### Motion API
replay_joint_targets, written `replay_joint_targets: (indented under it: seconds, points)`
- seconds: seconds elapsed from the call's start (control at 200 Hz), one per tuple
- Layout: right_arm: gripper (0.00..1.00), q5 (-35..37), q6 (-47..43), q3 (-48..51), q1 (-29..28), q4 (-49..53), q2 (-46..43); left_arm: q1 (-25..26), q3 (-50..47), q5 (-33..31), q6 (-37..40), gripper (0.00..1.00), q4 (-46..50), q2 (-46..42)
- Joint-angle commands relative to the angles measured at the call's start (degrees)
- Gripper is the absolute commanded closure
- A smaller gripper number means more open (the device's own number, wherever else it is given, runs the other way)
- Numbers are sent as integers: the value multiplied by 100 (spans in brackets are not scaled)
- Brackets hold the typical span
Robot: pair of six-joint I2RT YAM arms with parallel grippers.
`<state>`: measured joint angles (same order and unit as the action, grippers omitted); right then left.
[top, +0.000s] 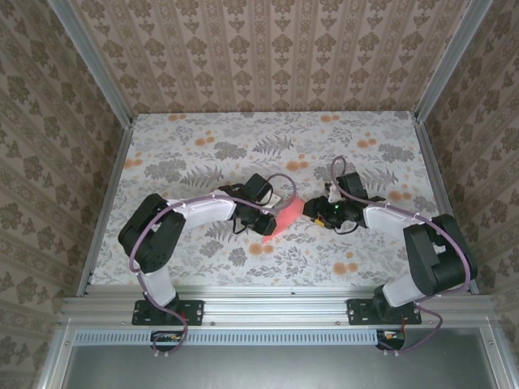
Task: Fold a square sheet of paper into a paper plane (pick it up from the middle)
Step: Move a paper plane to the center of the table.
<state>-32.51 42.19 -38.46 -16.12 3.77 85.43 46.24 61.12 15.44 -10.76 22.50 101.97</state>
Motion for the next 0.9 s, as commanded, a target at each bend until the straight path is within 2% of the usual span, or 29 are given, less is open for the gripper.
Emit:
replay_joint_targets:
  seconds: [0.0,0.155,0.285,0.42,0.63,0.895]
  points:
    - [49,-193,403,207,-176,-417,-124,-78,24,224,-9,83,-77,87]
    - [48,-251,972,450,-424,-1133,-106,-284,-62,406,-104,95,-153,59]
    - [46,-191,1459,515,-652,-1707,51,-517,-207,919,-351,97,-512,-85]
    - [44,-121,1806,404,-890,-2089,365,-554,-249,1120,-368,98,-554,10]
    - [43,64,1937,91,-1228,-1998,786,-715,-453,1289,-457,98,-772,130]
    - [41,363,1747,-262,-1319,-1466,1054,-832,-602,1374,-470,99,-930,180]
